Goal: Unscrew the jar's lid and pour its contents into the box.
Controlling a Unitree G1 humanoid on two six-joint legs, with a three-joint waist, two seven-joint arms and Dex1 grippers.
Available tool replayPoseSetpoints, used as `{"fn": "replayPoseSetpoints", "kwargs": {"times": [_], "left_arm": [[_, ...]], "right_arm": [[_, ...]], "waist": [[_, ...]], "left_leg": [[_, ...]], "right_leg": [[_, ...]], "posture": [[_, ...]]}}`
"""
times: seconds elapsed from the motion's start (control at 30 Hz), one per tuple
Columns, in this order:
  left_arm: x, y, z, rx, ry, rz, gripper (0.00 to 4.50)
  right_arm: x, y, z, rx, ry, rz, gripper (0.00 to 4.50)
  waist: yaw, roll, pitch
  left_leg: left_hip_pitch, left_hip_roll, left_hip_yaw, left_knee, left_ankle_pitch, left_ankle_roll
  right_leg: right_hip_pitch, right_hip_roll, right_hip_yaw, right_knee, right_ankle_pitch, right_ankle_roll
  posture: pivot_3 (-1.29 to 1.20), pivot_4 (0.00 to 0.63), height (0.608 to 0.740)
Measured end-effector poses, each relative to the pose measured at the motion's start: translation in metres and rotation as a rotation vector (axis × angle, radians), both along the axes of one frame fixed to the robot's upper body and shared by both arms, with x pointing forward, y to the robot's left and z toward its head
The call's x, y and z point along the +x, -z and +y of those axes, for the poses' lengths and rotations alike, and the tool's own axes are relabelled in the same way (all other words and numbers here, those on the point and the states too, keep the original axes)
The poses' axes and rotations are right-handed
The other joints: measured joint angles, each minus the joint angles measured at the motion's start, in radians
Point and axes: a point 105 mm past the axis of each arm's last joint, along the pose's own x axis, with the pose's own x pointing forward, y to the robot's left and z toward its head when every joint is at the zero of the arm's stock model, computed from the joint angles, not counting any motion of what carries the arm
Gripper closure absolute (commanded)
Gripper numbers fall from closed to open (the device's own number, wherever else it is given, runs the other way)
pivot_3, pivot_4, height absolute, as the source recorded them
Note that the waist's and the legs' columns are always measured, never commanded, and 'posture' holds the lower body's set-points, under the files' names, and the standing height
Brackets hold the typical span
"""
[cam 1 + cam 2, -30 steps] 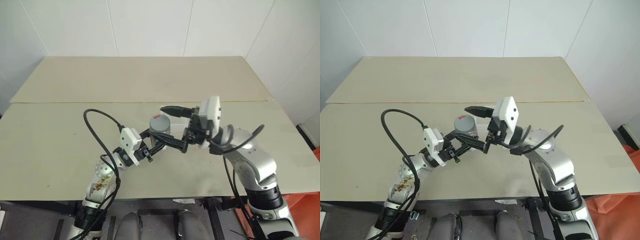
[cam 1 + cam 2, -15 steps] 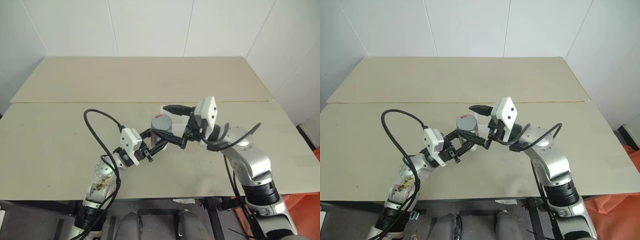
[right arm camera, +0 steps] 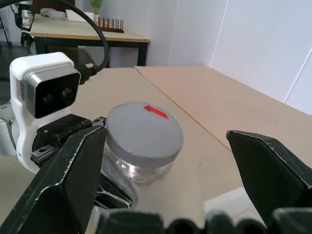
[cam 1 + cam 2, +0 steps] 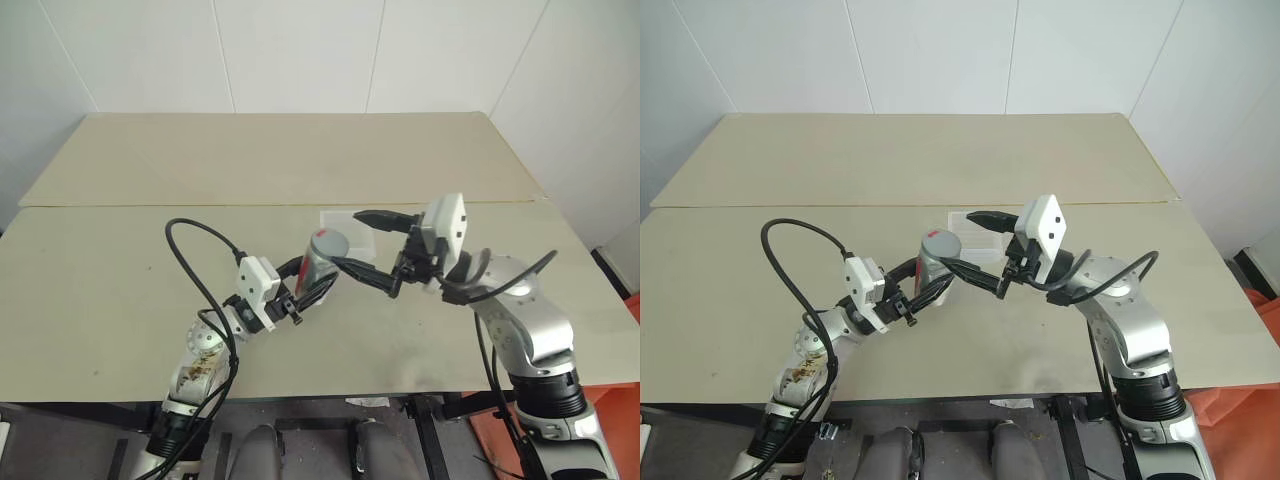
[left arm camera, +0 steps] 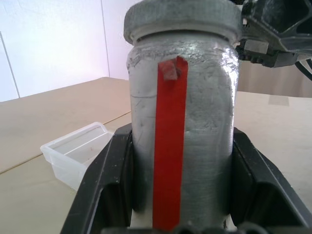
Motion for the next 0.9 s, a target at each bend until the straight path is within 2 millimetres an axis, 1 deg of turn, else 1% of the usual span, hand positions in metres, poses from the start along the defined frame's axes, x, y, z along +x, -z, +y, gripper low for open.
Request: {"fn": "replayPoseSetpoints", "kwargs": {"times": [0.13,0.23,0.37,0.47,0.53,0.6,0.63,0.8,0.9], "left_arm": [[0.000,0.000,0.000,0.001,0.004,-0.002,2.43],[0.000,0.000,0.000,0.000,0.004,-0.004,2.43],[0.000,-0.001,0.000,-0.003,0.003,-0.009,2.43],[0.000,0.000,0.000,-0.009,0.001,-0.011,2.43],[0.001,0.000,0.000,-0.010,0.000,-0.010,2.43],[0.001,-0.001,-0.002,-0.015,0.004,-0.014,2.43],[0.001,-0.001,-0.002,-0.017,0.005,-0.015,2.43],[0.001,-0.001,-0.003,-0.023,0.003,-0.016,2.43],[0.001,-0.002,-0.003,-0.026,0.002,-0.016,2.43]], "right_arm": [[-0.002,0.003,-0.011,-0.016,0.007,0.011,0.00],[-0.009,-0.002,-0.016,0.037,-0.046,0.042,0.00],[-0.016,-0.007,-0.012,0.054,-0.088,0.045,0.00],[-0.019,-0.012,-0.004,0.077,-0.120,0.035,0.00],[-0.019,-0.017,0.008,0.109,-0.137,0.020,0.00],[-0.019,-0.017,0.024,0.117,-0.155,0.017,0.00],[-0.018,-0.016,0.029,0.116,-0.156,0.014,0.00],[-0.011,-0.011,0.042,0.095,-0.139,0.000,0.00],[-0.006,-0.010,0.043,0.092,-0.118,-0.008,0.00]], "waist": [[0.000,0.000,0.000],[0.000,0.000,0.000],[-0.002,0.000,0.000],[-0.002,0.000,0.000],[-0.006,0.000,0.000],[-0.003,0.000,0.000],[-0.002,0.000,0.000],[0.002,0.000,0.000],[0.002,0.000,0.000]], "left_leg": [[0.000,0.000,0.000,0.000,0.000,0.000],[0.000,0.000,0.000,0.000,0.000,0.000],[0.000,0.000,0.000,0.000,0.000,0.000],[0.001,0.000,0.000,0.000,0.000,0.000],[0.001,0.000,0.000,0.000,0.000,0.000],[0.001,0.000,-0.001,0.000,0.000,0.000],[0.001,0.000,-0.001,0.000,0.000,0.000],[-0.001,0.000,0.000,0.000,0.000,0.000],[-0.001,0.000,0.000,0.000,0.000,0.000]], "right_leg": [[0.000,0.000,0.000,0.000,0.000,0.000],[0.000,0.000,0.000,0.000,0.000,0.000],[0.000,0.000,0.000,0.000,-0.001,0.001],[0.000,0.000,0.000,0.000,-0.001,0.002],[0.000,0.000,0.000,0.001,-0.001,0.002],[0.000,0.001,0.000,0.001,-0.001,0.002],[0.000,0.001,0.000,0.001,-0.001,0.001],[0.000,0.000,0.000,-0.001,0.001,-0.001],[0.000,0.000,0.000,-0.001,0.001,-0.001]], "posture": [[0.00,0.150,0.740],[0.00,0.150,0.740],[0.00,0.150,0.740],[0.00,0.150,0.740],[0.00,0.150,0.740],[0.00,0.150,0.740],[0.00,0.150,0.740],[0.00,0.150,0.740],[0.00,0.150,0.740]]}}
